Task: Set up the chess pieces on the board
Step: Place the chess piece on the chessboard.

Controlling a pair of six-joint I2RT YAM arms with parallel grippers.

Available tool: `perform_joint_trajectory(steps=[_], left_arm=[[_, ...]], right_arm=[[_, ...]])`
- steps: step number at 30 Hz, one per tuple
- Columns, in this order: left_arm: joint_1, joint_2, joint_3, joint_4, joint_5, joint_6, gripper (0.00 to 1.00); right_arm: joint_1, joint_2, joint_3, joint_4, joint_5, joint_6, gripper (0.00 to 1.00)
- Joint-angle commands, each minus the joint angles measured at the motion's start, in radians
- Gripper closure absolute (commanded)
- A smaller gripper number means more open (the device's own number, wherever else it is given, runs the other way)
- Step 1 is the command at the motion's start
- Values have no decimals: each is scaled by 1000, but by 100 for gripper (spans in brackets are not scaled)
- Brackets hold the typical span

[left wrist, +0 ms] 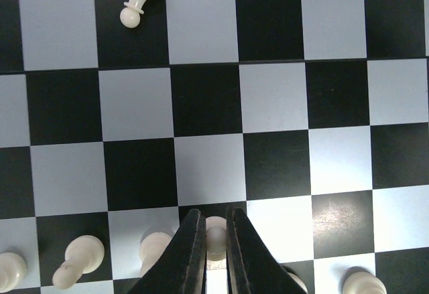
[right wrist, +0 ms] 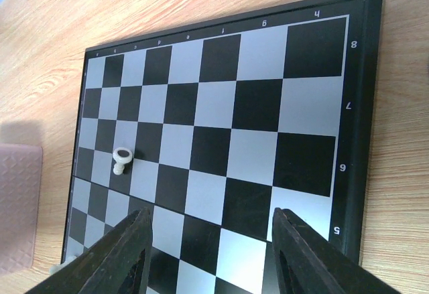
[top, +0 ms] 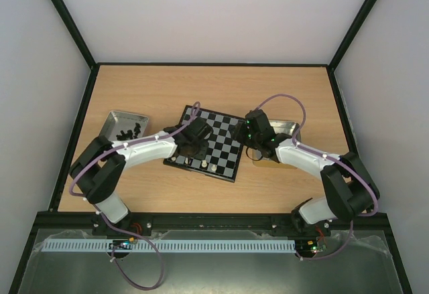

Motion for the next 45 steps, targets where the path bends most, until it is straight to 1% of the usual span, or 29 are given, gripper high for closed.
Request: perform_joint_trajectory(steps=[1, 6, 14, 27, 31, 39, 45], left_arm=[[-10, 24, -11, 8, -9, 8, 94], [-20, 41, -19, 0, -28, 21, 93], [-21, 50, -14, 0, -22, 27, 92], [-21, 26, 2, -26, -4, 32, 84], [-21, 11, 9, -36, 0, 32, 82], [-15, -48, 39, -53, -6, 20, 81], [37, -136, 49, -40, -18, -19, 78]], right_arm=[[5, -14, -12, -5, 21, 9, 51], [5, -10, -17, 3, 12, 11, 52], [5, -6, -23, 9, 2, 14, 53], [5, -7, -18, 14, -1, 14, 53], [5, -7, -14, 15, -5, 13, 53], [5, -1, -1, 18, -20, 2, 53], [6, 62, 74, -33, -40, -56, 53]])
